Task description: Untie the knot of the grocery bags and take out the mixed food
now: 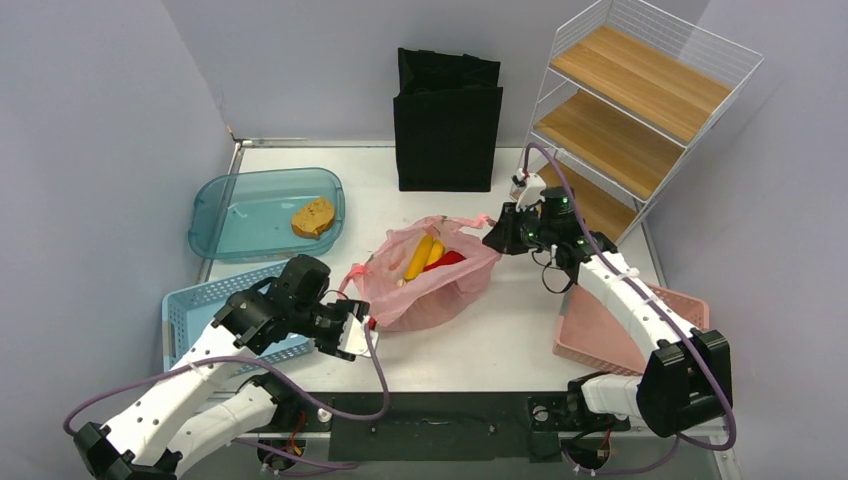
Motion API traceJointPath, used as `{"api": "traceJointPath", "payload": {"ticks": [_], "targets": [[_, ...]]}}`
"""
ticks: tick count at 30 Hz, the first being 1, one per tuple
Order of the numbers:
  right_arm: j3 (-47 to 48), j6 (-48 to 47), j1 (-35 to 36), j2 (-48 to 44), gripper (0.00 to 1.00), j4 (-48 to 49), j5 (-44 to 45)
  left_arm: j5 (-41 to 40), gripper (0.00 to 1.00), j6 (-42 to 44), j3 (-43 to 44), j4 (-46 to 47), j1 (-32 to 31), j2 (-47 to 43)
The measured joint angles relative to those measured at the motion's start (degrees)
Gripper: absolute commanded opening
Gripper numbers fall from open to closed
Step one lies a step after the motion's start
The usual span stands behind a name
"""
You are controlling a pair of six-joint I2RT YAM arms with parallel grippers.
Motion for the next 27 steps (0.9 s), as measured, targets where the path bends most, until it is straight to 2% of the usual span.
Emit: {"api": "traceJointPath", "payload": {"ticks": [1, 2, 4, 7, 13, 17, 22, 27], "targets": [[0.87, -0.83, -0.20, -0.11, 0.30, -0.66, 0.02, -0.11, 0.63, -2.21, 0.74, -0.04, -0.02, -0.39], [2.27, -2.34, -0.50, -0.31, 0.39, -1.77, -0.02, -0.11, 0.68, -4.57, 1.81, -0.07, 0.00, -0.63], [5.25, -5.68, -0.79, -1.31, 0.50, -4.07, -0.09, 0.22, 0.70, -8.72, 4.35, 0.17, 0.00, -0.92], [9.18, -11.52, -0.96, -4.20, 0.60, -7.82, -0.11, 0.59, 0.72, -15.87, 8.66, 1.01, 0.00, -2.08], [18.38, -22.43, 0.46, -8.61, 0.64, -13.92, 1.16, 0.11, 0.72, -27.34, 14.56, 5.07, 0.00, -5.07], [24.55, -27.89, 8.31, -7.48, 0.64, -14.53, 5.55, -0.42, 0.72, -35.23, 17.51, 10.54, 1.01, -4.46], [31.65, -31.41, 18.47, -1.14, 0.68, -14.43, 10.29, -5.66, 0.74, -46.10, 19.67, 19.10, 5.16, -0.72], [35.80, -34.62, 22.82, 9.11, 0.76, -15.17, 13.79, -15.45, 0.74, -58.34, 18.34, 26.56, 11.30, 4.57]]}}
